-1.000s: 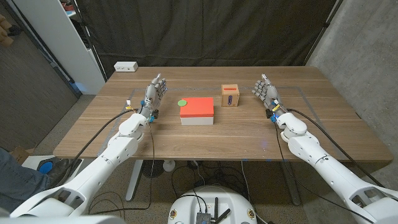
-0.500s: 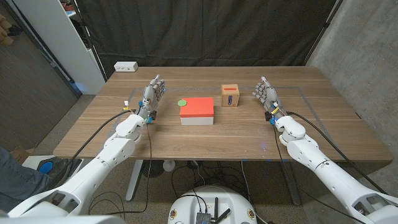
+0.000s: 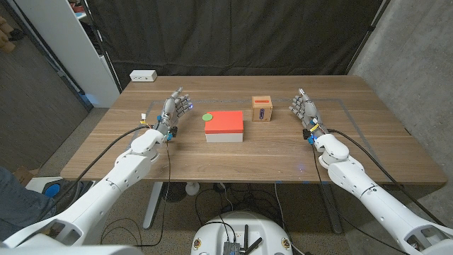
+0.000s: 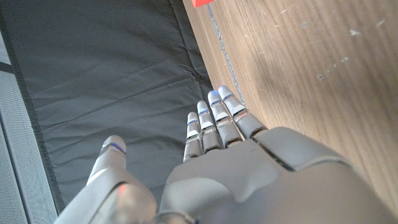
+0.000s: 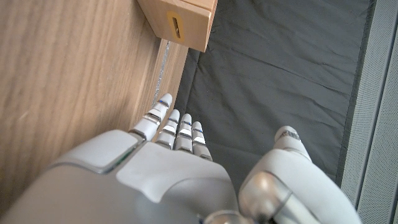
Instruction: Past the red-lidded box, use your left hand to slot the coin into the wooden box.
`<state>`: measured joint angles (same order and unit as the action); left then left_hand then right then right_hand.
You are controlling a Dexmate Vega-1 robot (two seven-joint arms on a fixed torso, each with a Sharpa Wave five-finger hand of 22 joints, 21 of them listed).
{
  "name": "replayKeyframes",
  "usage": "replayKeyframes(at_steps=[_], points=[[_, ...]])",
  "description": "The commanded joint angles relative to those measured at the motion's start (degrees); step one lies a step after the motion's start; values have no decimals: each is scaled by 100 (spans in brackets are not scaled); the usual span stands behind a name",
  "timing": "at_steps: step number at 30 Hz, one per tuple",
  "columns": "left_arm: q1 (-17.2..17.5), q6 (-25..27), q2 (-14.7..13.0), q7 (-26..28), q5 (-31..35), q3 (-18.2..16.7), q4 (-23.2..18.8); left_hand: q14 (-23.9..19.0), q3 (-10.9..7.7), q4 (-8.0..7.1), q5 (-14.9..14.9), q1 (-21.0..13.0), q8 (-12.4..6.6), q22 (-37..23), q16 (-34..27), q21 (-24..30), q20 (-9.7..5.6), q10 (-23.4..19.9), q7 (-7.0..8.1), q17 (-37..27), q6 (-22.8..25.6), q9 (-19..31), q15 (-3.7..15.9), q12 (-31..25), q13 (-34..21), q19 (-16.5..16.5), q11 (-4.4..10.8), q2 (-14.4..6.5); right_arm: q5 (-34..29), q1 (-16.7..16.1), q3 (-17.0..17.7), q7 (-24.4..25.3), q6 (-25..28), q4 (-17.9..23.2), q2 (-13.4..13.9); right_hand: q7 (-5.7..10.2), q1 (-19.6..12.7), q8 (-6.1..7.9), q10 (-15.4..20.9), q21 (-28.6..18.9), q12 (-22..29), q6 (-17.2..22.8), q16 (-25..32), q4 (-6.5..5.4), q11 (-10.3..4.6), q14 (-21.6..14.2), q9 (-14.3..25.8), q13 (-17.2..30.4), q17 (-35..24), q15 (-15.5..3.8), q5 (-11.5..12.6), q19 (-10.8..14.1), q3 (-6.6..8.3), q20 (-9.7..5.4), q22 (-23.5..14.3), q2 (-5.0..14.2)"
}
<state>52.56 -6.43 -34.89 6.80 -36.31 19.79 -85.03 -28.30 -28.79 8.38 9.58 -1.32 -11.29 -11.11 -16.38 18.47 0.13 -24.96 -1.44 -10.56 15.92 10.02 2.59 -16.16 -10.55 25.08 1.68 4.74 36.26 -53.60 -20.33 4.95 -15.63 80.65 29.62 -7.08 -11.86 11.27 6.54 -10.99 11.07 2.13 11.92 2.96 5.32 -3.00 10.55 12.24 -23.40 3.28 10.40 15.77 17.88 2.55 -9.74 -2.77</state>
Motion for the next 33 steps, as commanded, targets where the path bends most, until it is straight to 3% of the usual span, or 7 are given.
replayKeyframes(at_steps=[1, 6, 9, 12, 18, 24, 33], points=[[174, 720, -254, 547, 16, -86, -595, -1146, -48, -24, 30, 7, -4, -85, -210, 399, 86, -1056, 6, -22, 179, 23, 174, -134, -35, 967, -116, -49, -67, -50, 24, 10, -237, -22, -24, -94, 4, 25, 77, -42, 53, 55, 60, 17, -7, -4, 5, -2, -13, 39, 28, 68, 38, 19, -28, 61], [232, 873, -303, 760, 57, -123, -757, -2146, -45, -35, 24, 30, -75, -111, -385, 725, -32, -2300, -86, -11, 622, 25, 344, -333, -38, 1718, 40, -1, -119, -93, 41, 30, -318, 39, 0, -90, -1, 31, 113, -50, 63, 82, 76, 29, -13, -45, 5, -14, -7, 48, 25, 95, 40, 26, -28, 78], [267, 857, -287, 845, 74, -149, -800, -2933, -48, -64, 23, 52, -69, -257, -537, 990, -214, -3048, -163, -10, 835, 26, 544, -413, -48, 2061, 102, -1, -186, -108, 41, 75, -331, 76, 27, -89, -3, 34, 120, -52, 64, 92, 77, 33, -14, -49, 5, -18, -5, 45, 24, 102, 41, 27, -28, 83], [310, 740, -211, 836, -4, -203, -769, -3962, -79, -85, 30, 35, -89, -547, -870, 1467, -522, -4290, -313, -120, 1181, 29, 780, -672, -114, 2566, 195, -41, -160, -139, 65, 106, -415, 71, -32, -85, -6, 37, 143, -54, 70, 108, 84, 42, -15, -69, 5, -25, -1, 47, 22, 110, 41, 32, -28, 91], [380, 892, -284, 956, -15, -249, -878, -5032, -177, -84, 34, 17, -104, -864, -1392, 2124, -899, -5357, -338, -348, 1665, 30, 968, -1104, -443, 3392, 471, -116, -200, -261, 91, 191, -496, 212, -31, -62, -15, 56, 206, -70, 84, 184, 107, 65, -18, -136, 5, -43, 10, 49, 17, 170, 42, 35, -28, 111], [457, 1051, -398, 1062, 37, -260, -1028, -5299, -343, -50, 28, 20, -17, -1612, -2647, 2855, -1214, -5735, -342, -1019, 2002, 28, 987, -2326, -774, 3867, 744, -143, -247, -402, 125, 303, -494, 416, 16, -46, -21, 59, 230, -77, 87, 211, 109, 79, -7, -146, 5, -51, 16, 47, 14, 200, 42, 49, -28, 122], [701, 1687, -518, 1489, -197, -422, -1544, -5329, -936, 174, 68, -371, -4, -3092, -4694, 3904, -1250, -5743, -126, -1735, 2456, 33, 976, -4239, -993, 4503, 897, -54, -375, -613, 187, 627, -618, 611, -65, -42, -38, 82, 357, -64, 120, 312, 108, 112, 30, -158, 6, -67, 29, 42, 7, 192, 48, 61, -29, 153]])
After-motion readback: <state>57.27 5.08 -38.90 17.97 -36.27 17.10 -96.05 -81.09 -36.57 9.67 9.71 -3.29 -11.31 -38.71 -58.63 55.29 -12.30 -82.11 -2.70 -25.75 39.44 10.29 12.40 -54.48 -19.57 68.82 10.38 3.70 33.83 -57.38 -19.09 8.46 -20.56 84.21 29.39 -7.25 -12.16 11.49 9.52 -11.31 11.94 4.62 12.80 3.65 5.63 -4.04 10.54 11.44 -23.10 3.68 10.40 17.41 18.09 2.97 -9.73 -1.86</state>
